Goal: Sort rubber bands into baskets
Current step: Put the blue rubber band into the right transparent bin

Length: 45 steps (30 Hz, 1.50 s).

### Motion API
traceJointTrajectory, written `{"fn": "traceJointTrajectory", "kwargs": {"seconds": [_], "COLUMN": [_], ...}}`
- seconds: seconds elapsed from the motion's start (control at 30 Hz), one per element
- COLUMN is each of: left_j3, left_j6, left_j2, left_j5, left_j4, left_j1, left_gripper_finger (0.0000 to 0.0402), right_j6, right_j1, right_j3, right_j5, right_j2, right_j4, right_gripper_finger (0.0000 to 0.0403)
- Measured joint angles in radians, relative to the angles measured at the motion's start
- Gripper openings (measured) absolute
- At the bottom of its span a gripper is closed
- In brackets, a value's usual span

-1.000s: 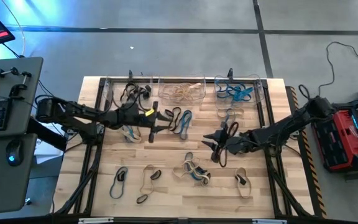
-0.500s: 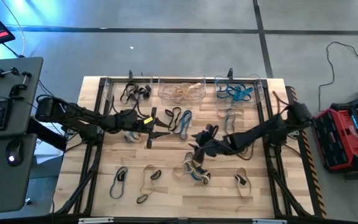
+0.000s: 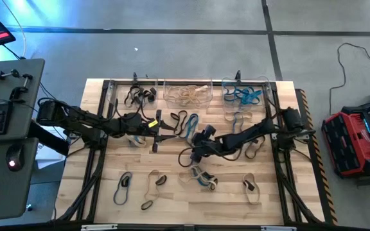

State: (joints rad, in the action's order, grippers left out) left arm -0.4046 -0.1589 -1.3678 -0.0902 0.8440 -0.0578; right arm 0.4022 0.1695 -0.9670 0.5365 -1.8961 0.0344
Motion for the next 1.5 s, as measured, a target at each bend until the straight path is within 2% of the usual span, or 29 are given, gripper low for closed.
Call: {"fn": "traceJointTrajectory", "kwargs": {"seconds": [0.2,0.3,0.43,0.63,0.7,0.9,1.1,1.33,1.5], "left_j3": [0.0,0.0,0.0,0.0,0.0,0.0,0.0,0.0,-0.001], "left_j6": [0.0,0.0,0.0,0.0,0.001,0.0,0.007,0.008,0.019], "left_j2": [0.0,0.0,0.0,0.0,0.0,0.0,0.0,0.0,0.0], "left_j5": [0.0,0.001,0.003,0.006,0.006,0.006,0.007,0.008,0.008], "left_j4": [0.0,0.0,0.0,-0.001,-0.001,-0.004,-0.009,-0.009,-0.01], "left_j1": [0.0,0.0,0.0,0.0,0.0,0.0,0.0,0.0,0.0], "left_gripper_finger": [0.0115,0.0115,0.0115,0.0115,0.0115,0.0115,0.0115,0.0115,0.0115], "right_j6": [-0.017,-0.017,-0.034,-0.066,-0.074,-0.088,-0.092,-0.09,-0.061], "right_j1": [-0.015,-0.025,-0.04,-0.059,-0.058,-0.035,-0.009,-0.006,-0.006], "right_j3": [-0.008,-0.002,-0.002,-0.001,-0.001,-0.001,-0.001,-0.001,-0.001], "right_j5": [-0.042,-0.035,-0.036,-0.052,-0.052,-0.056,0.038,0.224,0.434], "right_j2": [-0.038,-0.038,-0.037,-0.037,-0.036,0.014,0.112,0.264,0.387], "right_j4": [0.006,0.005,0.008,0.007,0.007,-0.001,-0.056,-0.193,-0.344], "right_gripper_finger": [0.0252,0.0231,0.017,0.0035,0.001,0.001,0.0005,0.0002,0.0001]}}
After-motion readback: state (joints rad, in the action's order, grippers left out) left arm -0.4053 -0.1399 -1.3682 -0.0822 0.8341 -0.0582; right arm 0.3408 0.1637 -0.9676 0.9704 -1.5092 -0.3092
